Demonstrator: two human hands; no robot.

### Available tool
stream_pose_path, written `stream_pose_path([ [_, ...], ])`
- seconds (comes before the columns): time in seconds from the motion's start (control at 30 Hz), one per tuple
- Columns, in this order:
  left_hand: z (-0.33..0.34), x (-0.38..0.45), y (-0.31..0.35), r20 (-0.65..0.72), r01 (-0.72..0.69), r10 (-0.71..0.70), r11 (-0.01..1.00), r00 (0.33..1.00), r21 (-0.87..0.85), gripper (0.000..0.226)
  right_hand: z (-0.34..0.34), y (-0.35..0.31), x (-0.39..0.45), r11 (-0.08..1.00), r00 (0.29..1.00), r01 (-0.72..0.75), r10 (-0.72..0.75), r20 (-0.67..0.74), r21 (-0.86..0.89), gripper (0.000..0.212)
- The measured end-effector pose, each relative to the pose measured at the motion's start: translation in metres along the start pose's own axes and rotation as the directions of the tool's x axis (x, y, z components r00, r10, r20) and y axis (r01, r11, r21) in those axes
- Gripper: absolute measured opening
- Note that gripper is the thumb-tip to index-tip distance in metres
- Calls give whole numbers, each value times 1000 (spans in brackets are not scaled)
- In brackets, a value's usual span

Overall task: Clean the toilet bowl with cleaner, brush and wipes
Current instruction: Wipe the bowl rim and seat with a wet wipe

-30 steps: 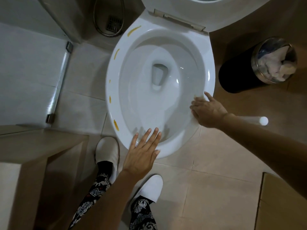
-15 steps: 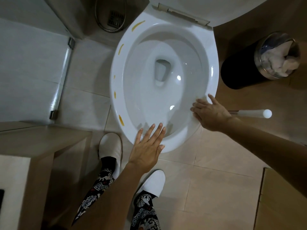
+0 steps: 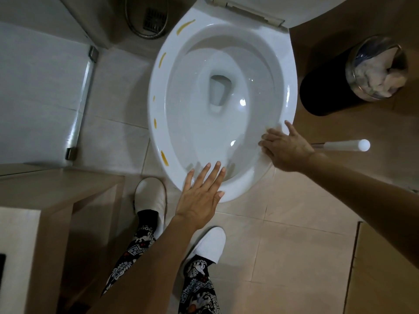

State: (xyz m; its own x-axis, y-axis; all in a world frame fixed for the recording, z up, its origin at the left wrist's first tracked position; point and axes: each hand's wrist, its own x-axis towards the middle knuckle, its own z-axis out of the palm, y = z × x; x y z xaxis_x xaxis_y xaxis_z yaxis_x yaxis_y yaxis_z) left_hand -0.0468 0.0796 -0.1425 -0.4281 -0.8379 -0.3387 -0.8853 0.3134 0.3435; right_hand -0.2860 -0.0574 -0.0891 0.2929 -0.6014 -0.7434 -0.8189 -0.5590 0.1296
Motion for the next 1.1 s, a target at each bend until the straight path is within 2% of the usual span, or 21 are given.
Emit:
stream_pose_path([
  [0.13, 0, 0, 0, 8, 1, -1, 1000, 1000, 6, 55, 5, -16, -13, 994, 998, 59, -59, -9, 88, 44],
  [0.4, 0, 1, 1, 28, 1, -1, 1000, 1000, -3, 56, 4, 4, 2, 999, 999, -32, 33, -38, 34, 43],
  [0.53, -3, 1, 1, 35, 1, -1, 1000, 999, -6, 56, 9, -26, -15, 990, 999, 31, -29, -18, 139, 43],
  [0.63, -2, 1, 1, 22, 4, -3, 1000, 1000, -11, 56, 10, -24, -17, 976, 998, 67, -63, -26, 207, 42],
  [0.77, 1, 0, 1, 31, 4, -4, 1000, 1000, -10, 56, 8, -6, -9, 983, 999, 17, -9, -43, 181, 41],
  [0.87, 2, 1, 0, 33, 2, -2, 1000, 999, 7, 56, 8, -21, -12, 984, 999, -4, 11, -39, 177, 41],
  [0.97, 2, 1, 1, 31, 4, -4, 1000, 1000, 7, 57, 13, -50, -24, 976, 997, 61, -52, -48, 208, 43],
  [1.1, 2, 1, 1, 37, 8, -9, 1000, 999, 6, 57, 23, -67, -30, 941, 978, 188, -154, -138, 280, 40],
])
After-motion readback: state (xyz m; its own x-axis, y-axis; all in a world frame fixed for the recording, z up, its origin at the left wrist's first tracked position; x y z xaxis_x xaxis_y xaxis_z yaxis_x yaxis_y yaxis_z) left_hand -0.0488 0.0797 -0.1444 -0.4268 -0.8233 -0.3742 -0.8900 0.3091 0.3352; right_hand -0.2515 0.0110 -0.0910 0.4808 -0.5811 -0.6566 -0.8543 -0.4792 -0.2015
